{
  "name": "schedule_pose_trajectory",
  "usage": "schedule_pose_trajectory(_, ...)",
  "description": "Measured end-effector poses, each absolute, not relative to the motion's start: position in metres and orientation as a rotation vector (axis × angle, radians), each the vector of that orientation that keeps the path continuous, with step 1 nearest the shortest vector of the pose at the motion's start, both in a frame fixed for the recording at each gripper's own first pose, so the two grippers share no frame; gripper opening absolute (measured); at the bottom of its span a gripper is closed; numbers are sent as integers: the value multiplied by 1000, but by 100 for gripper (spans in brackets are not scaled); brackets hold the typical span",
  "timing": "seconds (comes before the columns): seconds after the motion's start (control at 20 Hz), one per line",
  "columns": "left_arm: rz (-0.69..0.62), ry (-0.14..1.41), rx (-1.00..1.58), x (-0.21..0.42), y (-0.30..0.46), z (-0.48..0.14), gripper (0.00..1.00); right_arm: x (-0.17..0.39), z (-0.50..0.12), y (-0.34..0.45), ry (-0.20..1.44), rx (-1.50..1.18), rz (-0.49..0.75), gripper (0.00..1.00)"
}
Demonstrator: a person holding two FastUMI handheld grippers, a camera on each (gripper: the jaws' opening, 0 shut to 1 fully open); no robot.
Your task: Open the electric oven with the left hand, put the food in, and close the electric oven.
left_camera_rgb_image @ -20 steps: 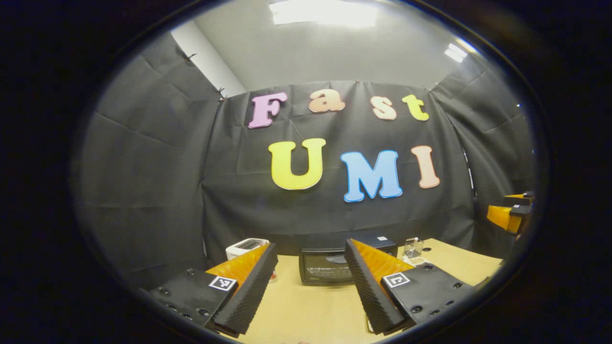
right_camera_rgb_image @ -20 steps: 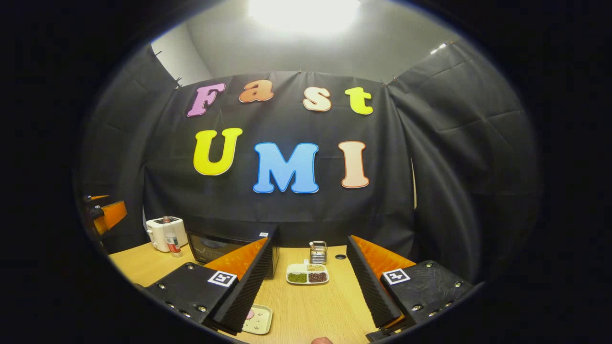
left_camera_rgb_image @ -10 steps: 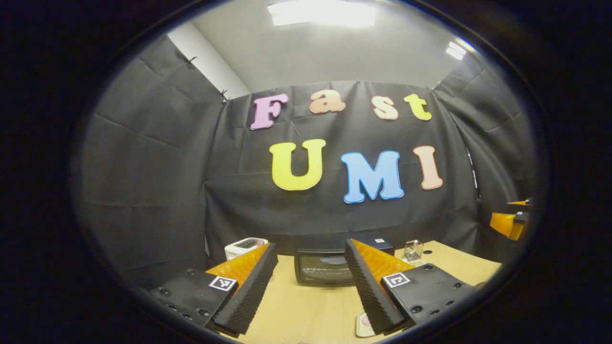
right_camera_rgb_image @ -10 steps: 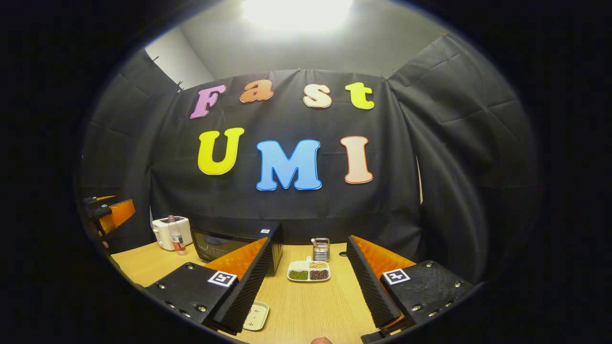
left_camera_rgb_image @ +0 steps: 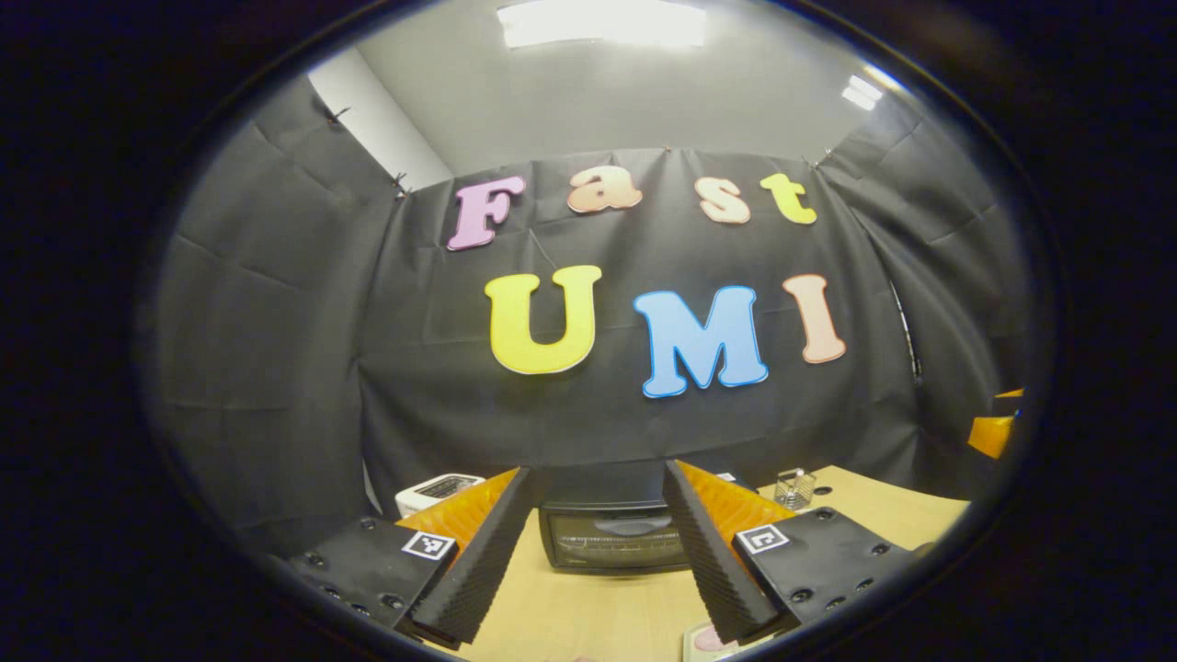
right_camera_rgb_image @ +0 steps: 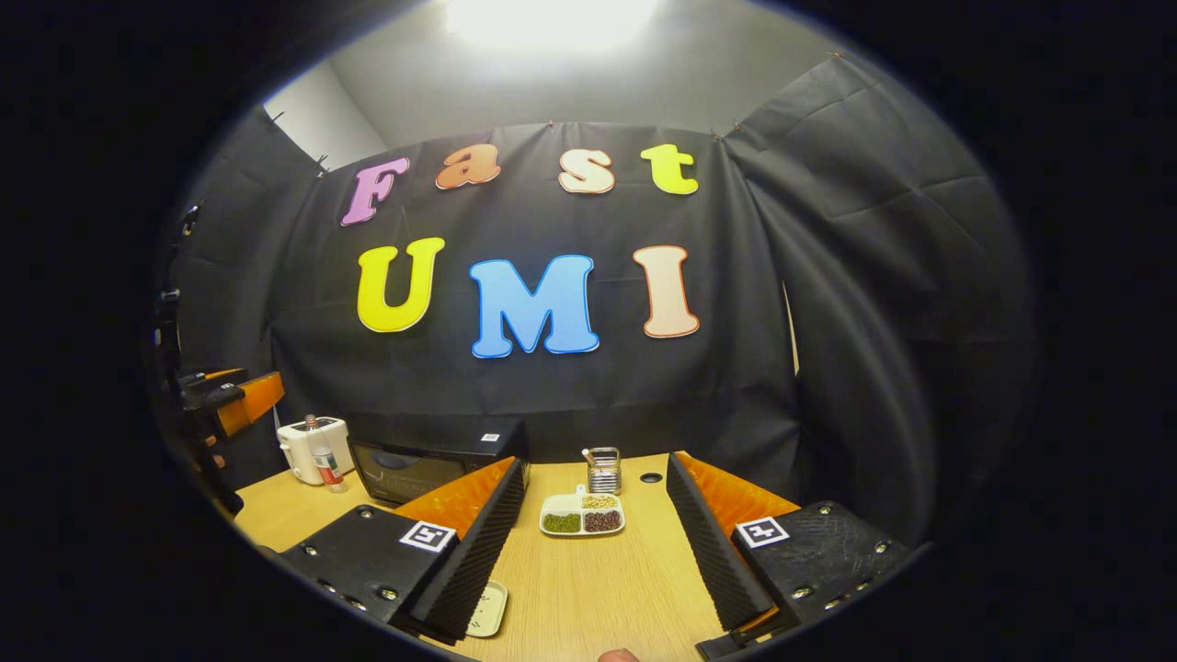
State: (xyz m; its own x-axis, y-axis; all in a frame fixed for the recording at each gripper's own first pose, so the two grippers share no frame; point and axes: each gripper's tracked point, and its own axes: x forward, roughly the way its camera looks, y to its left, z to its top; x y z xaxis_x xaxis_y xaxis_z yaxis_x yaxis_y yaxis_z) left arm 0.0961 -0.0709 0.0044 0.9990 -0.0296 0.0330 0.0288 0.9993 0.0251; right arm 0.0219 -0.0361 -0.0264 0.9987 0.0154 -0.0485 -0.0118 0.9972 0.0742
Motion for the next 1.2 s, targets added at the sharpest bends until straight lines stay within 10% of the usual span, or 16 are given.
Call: schedule_pose_trajectory(1.2, -191, 240, -11, 317, -111, -182, 96, 49, -28, -23, 121, -37, -216, 95)
